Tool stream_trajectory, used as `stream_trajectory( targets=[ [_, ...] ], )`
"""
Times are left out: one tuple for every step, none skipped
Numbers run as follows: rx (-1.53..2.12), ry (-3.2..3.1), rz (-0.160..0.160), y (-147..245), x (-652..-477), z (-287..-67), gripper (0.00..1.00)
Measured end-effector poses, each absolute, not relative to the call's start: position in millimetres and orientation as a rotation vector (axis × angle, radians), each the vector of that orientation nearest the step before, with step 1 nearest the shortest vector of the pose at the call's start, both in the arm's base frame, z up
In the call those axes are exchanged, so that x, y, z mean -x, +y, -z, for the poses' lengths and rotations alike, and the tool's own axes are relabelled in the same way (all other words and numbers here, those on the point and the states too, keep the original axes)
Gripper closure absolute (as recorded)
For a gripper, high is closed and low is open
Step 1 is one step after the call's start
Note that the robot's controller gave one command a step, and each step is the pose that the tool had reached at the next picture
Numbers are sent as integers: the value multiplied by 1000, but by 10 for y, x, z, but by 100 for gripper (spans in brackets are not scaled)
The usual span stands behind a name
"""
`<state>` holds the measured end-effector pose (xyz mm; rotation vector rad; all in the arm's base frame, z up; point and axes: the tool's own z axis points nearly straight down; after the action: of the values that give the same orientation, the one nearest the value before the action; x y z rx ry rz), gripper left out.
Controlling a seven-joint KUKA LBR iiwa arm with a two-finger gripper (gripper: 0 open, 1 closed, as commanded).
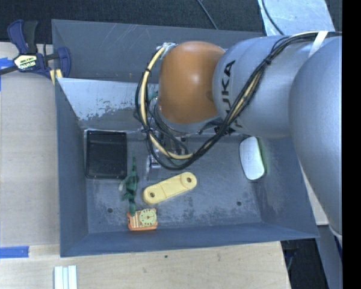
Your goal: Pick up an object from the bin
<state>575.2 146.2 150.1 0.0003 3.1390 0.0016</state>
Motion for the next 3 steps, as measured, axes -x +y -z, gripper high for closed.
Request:
stream_trajectory(
  targets=[
    [439, 3114, 1, 820, -5365, -692, 0],
    [585, 3080, -2, 906, -5415, -1147, 0],
    [457, 3113, 1, 583, -5152, -997, 0]
  ],
)
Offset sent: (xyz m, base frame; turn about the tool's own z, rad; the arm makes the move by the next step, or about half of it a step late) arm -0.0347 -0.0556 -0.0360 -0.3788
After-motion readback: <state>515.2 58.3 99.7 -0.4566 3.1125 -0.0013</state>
